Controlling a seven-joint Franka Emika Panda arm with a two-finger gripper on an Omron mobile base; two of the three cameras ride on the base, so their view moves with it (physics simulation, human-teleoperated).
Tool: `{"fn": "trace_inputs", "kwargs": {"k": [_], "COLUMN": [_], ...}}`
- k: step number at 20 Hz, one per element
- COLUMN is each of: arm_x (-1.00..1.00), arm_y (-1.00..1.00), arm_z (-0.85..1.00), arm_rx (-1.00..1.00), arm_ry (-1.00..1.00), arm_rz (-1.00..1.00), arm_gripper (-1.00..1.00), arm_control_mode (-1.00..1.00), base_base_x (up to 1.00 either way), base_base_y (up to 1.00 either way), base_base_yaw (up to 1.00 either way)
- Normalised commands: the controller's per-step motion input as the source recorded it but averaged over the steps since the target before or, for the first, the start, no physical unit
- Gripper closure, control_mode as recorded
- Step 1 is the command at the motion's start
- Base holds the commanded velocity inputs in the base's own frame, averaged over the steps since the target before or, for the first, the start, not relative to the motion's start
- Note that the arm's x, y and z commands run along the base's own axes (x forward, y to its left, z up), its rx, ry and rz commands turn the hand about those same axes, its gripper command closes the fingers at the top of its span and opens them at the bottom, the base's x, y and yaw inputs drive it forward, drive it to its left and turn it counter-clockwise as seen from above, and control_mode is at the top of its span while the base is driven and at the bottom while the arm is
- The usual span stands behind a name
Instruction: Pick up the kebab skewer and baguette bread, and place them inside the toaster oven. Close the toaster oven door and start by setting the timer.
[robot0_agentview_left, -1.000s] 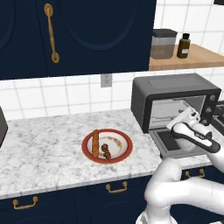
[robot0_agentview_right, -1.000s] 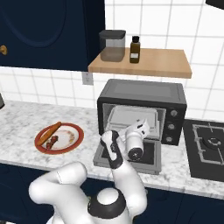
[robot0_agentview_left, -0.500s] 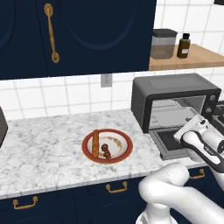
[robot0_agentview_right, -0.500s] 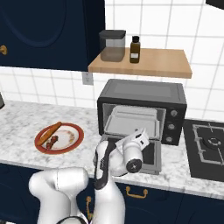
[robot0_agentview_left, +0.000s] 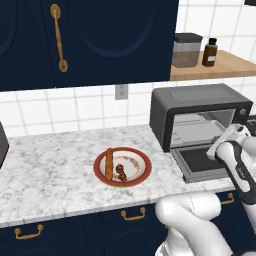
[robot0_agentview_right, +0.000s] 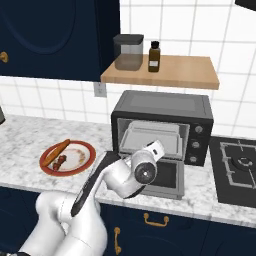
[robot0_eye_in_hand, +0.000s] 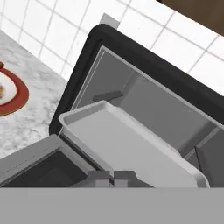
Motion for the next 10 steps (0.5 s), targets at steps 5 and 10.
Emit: {"fn": "trace_inputs", "kwargs": {"k": [5, 10], "arm_x": [-0.78, -0.31], "arm_y": [0.34, 0.94], "arm_z": [0.65, 0.23], "arm_rx": [-0.01, -0.01], "arm_ry": [0.37, 0.53], "arm_rz": [-0.06, -0.21], "arm_gripper": [1.0, -1.0], "arm_control_mode": [-1.0, -1.0], "base_base_x": [0.0, 0.0], "base_base_y": [0.0, 0.0], "base_base_yaw": [0.0, 0.0]}}
